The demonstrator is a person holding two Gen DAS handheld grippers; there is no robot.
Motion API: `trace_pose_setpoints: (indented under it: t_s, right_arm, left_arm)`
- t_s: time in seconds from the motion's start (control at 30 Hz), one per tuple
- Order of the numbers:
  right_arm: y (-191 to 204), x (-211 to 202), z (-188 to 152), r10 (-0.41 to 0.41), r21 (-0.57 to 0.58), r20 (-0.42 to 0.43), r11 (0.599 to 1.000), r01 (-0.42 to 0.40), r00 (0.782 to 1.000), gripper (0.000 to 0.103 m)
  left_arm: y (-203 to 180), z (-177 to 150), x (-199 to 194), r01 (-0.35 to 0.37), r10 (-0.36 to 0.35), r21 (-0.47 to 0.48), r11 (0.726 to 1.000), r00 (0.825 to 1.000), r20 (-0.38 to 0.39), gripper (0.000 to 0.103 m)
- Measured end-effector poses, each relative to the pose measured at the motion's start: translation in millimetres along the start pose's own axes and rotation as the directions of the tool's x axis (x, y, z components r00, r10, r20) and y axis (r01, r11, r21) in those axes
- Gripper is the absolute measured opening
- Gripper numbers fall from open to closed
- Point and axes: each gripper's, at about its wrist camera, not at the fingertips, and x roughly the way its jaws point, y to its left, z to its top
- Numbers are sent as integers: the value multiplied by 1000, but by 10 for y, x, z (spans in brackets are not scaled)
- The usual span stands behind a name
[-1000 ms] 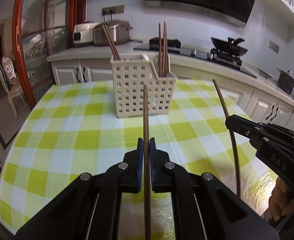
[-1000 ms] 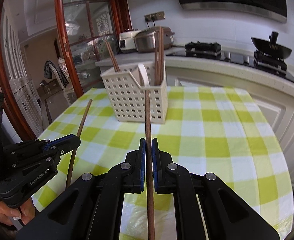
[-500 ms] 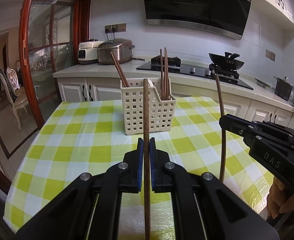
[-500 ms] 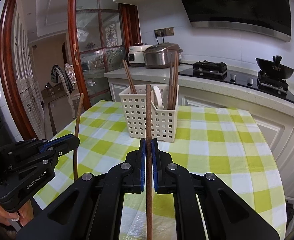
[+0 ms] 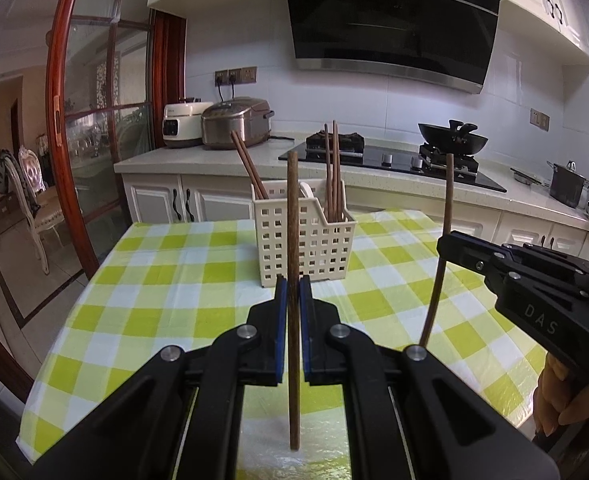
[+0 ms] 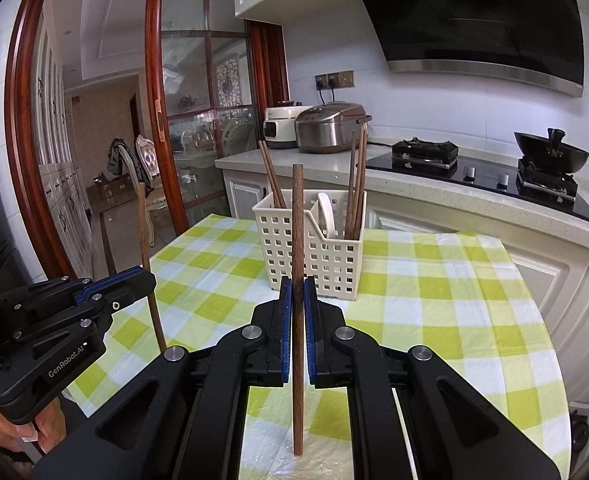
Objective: Organize utensils
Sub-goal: 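Lift the chopstick upright with the right tool and carry it over the caddy, then lower the chopstick into the caddy and open the right tool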
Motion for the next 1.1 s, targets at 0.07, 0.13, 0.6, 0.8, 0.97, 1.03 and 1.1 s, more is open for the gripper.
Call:
trace_pose_setpoints:
  t_s: [0.07,0.13,0.6,0.8,0.97,1.03,1.1]
  right_arm:
    - [3,14,9,-1,-3,3,1000,1,1000,7]
    - [-3,37,18,-2,-5,2,1000,2,1000,7]
    - [-133,182,365,-24,-29,57,999,26,998,7]
    - [-238,357,642,-20,-35,78,999,23,997,7]
    - [-345,526,916,-19,-27,91,999,21,996,7]
    - [-374,571,1036,-24,-30,105,999,27,994,7]
    - [-398,602,1140,-27,-32,117,999,30,993,7]
  left_arm:
    - [-2,17,-4,1,-1,4,1000,1000,5,6]
    - [20,34,25,5,-5,5,1000,1000,5,6]
    - [26,427,140,42,-43,40,998,999,31,6]
    - [106,801,261,58,-60,40,998,997,49,6]
    - [143,1177,396,62,-65,44,997,995,72,6]
    - [143,1334,446,59,-64,51,997,994,84,6]
    - [135,1473,478,52,-58,58,997,993,100,6]
